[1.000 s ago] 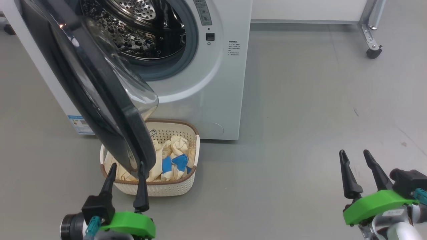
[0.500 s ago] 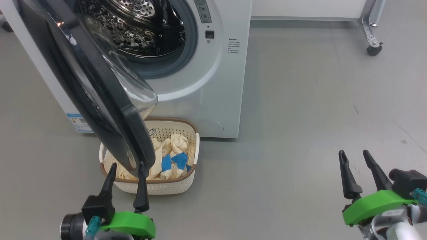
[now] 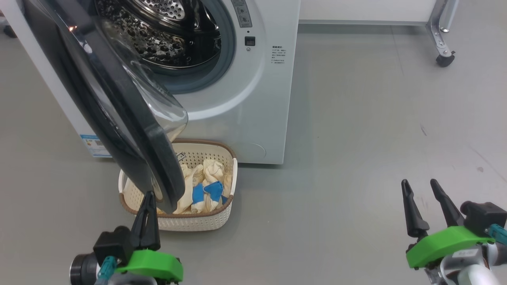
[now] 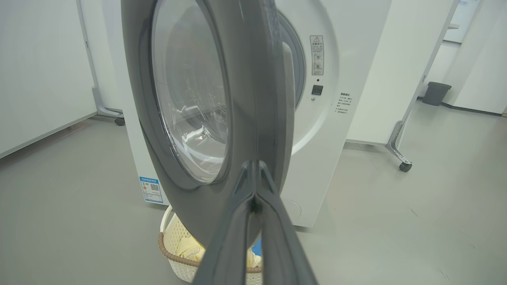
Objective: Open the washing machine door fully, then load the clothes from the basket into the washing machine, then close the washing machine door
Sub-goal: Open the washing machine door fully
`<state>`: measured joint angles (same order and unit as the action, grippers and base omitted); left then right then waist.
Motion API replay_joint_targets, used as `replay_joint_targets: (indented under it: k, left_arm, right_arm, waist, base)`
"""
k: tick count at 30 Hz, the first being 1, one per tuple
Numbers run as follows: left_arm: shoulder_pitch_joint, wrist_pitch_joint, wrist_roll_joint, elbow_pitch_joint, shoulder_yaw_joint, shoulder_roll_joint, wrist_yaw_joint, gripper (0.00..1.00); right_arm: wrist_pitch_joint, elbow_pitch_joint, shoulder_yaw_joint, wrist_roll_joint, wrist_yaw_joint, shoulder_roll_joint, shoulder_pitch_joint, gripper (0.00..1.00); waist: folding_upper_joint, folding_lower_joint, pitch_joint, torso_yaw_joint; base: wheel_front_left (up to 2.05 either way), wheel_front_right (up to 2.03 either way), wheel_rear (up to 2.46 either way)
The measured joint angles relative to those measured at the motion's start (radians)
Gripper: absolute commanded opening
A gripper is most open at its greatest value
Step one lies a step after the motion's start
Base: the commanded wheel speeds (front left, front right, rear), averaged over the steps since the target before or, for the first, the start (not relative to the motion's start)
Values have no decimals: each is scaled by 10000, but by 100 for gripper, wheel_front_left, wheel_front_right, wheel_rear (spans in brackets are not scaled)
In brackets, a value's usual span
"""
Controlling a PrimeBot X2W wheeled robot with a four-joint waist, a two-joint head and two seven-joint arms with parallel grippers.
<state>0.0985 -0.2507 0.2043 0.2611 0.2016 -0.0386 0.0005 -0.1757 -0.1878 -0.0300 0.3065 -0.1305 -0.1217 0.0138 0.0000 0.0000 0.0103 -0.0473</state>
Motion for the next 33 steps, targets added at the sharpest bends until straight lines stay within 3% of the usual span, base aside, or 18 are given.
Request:
replay_joint_targets:
  k: [12, 24, 33]
  left_arm:
    - [178, 0, -4, -665, -662, 4, -140, 0]
    - [1497, -19, -284, -1787, -1871, 23, -545, 0]
    - [2444, -56, -374, -2104, -1783, 33, -704, 0]
  right_arm:
    - [-13, -132, -2, -77, 0, 65, -8, 100]
    - [-46, -326, -82, -77, 0, 123, -69, 100]
    - [-125, -481, -102, -75, 0, 130, -208, 100]
  waist:
    - [0, 0, -59, -3]
    - [0, 0, -59, 102]
    - [0, 0, 0, 194]
  base:
    - [0, 0, 0]
    - [0, 0, 0]
    - [0, 0, 0]
